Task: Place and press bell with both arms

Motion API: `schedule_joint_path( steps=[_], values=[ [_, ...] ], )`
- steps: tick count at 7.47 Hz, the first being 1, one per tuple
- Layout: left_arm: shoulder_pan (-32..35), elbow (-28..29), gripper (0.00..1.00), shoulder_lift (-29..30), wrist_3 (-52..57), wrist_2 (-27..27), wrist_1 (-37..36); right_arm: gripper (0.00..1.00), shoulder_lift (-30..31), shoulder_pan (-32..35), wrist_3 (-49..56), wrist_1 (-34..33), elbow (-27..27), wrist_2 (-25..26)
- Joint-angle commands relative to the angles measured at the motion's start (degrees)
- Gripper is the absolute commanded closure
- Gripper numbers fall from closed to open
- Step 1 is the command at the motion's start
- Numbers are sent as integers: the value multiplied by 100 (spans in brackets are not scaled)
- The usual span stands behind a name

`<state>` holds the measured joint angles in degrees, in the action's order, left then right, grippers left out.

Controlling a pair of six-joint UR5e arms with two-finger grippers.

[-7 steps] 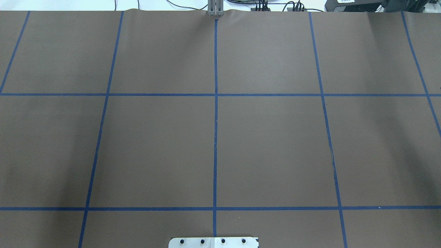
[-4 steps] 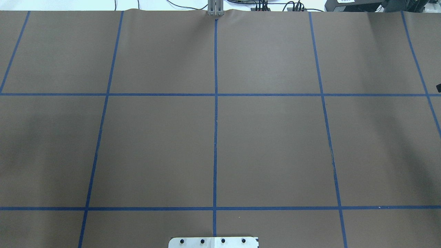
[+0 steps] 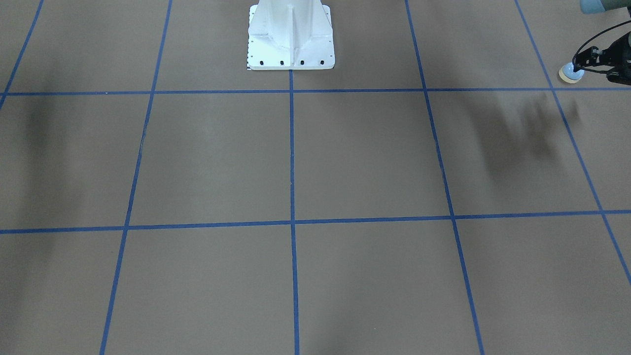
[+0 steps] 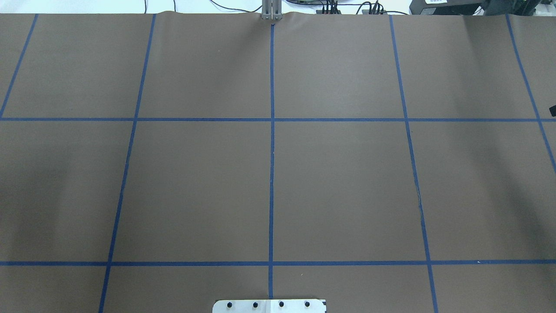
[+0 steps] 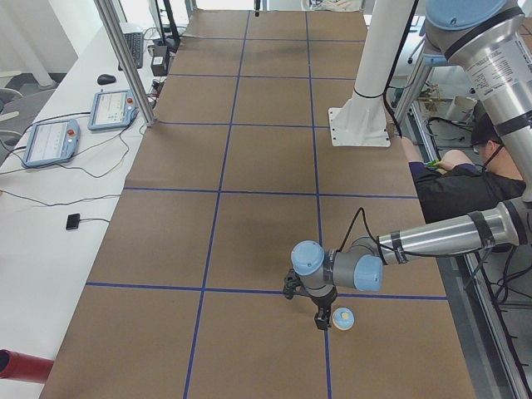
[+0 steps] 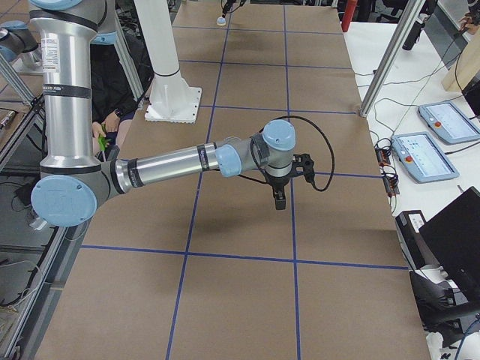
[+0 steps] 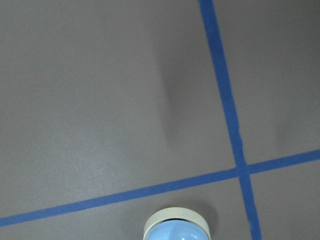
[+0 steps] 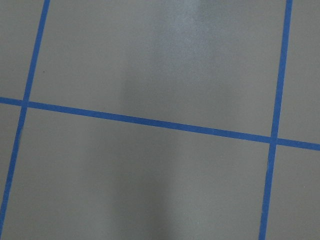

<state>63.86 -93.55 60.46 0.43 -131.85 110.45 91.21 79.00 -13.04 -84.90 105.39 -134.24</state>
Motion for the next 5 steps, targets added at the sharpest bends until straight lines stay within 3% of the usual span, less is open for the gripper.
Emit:
schedule_joint_path(
  steps=[1,5],
  values=[
    [-233,266,0,-8,10,-208,55,0,-7,-34,3,0,16,3],
    [-558,328,0,10,-8,-438,55,0,-7,-78,3,0,69,21]
  ],
)
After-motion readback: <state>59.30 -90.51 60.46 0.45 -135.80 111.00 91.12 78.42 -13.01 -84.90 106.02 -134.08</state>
